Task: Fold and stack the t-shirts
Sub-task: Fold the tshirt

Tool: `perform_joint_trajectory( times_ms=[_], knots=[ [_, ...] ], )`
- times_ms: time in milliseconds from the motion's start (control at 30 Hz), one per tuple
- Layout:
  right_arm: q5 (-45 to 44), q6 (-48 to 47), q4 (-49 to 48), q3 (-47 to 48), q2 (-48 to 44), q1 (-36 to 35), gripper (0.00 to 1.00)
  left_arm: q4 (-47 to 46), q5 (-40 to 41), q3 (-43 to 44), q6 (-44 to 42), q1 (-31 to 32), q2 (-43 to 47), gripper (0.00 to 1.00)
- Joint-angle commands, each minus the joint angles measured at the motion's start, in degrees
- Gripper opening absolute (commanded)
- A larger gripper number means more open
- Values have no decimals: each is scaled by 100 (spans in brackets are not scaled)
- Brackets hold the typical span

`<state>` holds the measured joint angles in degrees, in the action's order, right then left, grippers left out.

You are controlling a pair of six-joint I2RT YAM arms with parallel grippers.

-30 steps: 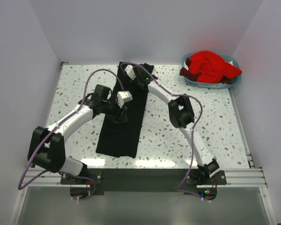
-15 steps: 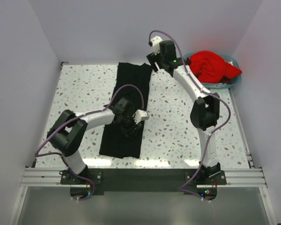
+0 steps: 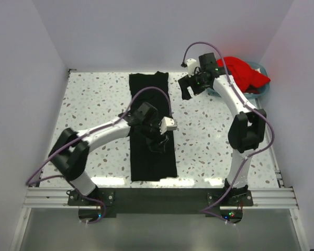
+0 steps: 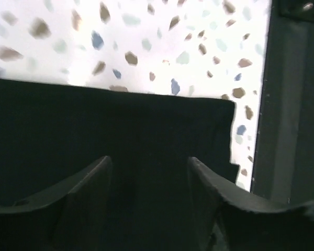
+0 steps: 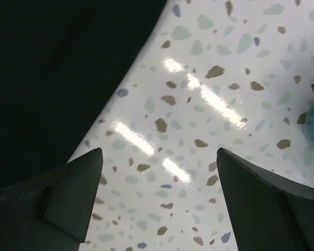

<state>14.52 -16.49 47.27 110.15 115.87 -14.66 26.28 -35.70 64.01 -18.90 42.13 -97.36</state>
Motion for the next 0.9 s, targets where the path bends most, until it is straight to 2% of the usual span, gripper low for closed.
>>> perform_joint_trajectory(
  times_ms=[0, 67, 133, 167, 200, 233, 267, 333, 367, 433, 467, 567, 767, 867],
  knots=[
    [1542, -836, 265, -431, -1425, -28, 94, 595, -569, -37, -1078, -117, 1621, 67],
    [1834, -1589, 274, -1218, -2108, -124, 96, 1175, -490, -404, -1948, -117, 2395, 70],
    [1756, -2206, 405, -1801, -2533, -326, 96, 1797, -447, -730, -2886, -117, 3035, 70],
    [1695, -2775, 519, -2396, -2909, -588, 96, 1958, -394, -1089, -3170, -126, 3213, 70],
    [1624, -3007, 529, -2723, -3139, -722, 95, 2351, -376, -1249, -3834, -117, 3363, 70],
    [1624, -3227, 512, -3049, -3350, -862, 94, 2512, -367, -1390, -4137, -126, 3608, 70],
    [1615, -3559, 329, -3713, -3796, -1159, 94, 2609, -358, -1626, -4357, -117, 3697, 70],
    [1510, -3913, 135, -4350, -4185, -1556, 91, 2654, -402, -1830, -4806, -117, 3855, 70],
    [1449, -4158, -119, -4927, -4378, -1976, 89, 2697, -446, -1961, -4990, -117, 3848, 70],
    [1343, -4405, -392, -5414, -4783, -2356, 83, 2820, -525, -2102, -5500, -100, 3699, 70],
    [1256, -4476, -628, -5773, -4846, -2749, 82, 2873, -517, -2138, -5667, -30, 3628, 69],
    [1035, -4591, -1051, -6197, -4820, -3279, 79, 2926, -368, -2305, -6186, 76, 3452, 68],
    [859, -4898, -1991, -6804, -4512, -3789, 70, 2663, -16, -2832, -6899, 313, 3469, 64],
    [885, -5144, -2212, -7059, -4539, -3922, 66, 2251, 169, -3245, -7136, 366, 3627, 58]
  ],
)
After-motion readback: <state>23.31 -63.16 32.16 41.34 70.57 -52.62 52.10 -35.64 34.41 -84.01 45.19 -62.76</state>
